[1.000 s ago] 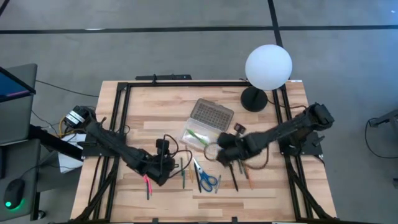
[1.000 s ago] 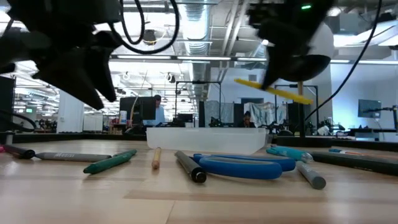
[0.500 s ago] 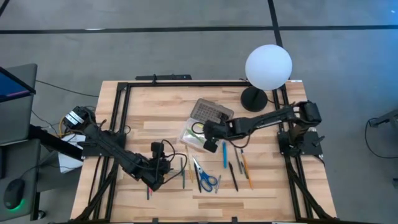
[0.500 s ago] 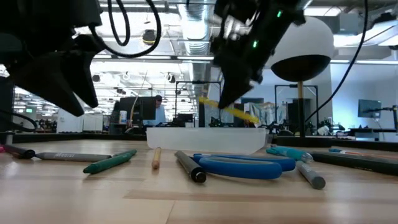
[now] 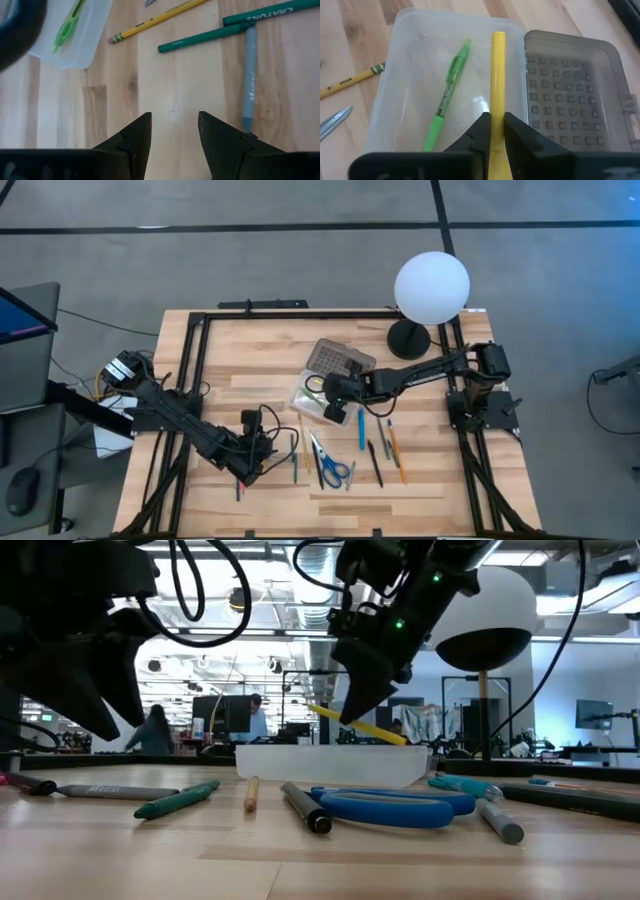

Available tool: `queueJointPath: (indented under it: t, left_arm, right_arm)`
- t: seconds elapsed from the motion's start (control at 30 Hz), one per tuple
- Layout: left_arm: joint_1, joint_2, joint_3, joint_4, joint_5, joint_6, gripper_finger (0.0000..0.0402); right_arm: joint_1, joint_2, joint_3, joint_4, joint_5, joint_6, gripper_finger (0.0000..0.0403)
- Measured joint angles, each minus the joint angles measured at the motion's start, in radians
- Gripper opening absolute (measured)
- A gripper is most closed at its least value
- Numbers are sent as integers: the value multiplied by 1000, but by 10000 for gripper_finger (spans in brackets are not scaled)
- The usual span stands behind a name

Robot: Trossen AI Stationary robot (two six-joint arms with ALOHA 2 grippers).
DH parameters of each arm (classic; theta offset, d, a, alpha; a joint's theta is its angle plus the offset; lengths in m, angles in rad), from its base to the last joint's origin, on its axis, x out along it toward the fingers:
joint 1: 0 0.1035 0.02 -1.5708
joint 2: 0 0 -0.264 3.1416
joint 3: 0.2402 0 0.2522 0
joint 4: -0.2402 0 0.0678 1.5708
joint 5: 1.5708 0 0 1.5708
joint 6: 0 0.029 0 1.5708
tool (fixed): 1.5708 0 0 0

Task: Pick & place school supplies into a supply box
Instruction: Put the yellow pen into the gray supply box, then put the black pen into the gray supply box

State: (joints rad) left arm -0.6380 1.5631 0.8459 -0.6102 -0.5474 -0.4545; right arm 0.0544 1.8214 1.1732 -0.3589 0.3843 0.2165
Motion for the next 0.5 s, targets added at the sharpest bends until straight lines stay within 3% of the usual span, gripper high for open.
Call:
queueJointPath:
  t: [0.37, 0.5]
  left_arm:
    - [0, 0, 0, 0, 16, -31, 157]
    - [0, 0, 0, -1, 107, -31, 157]
  right_arm:
    - [0, 0, 0, 50, 6, -37, 139]
    - [37, -9, 0, 62, 14, -104, 159]
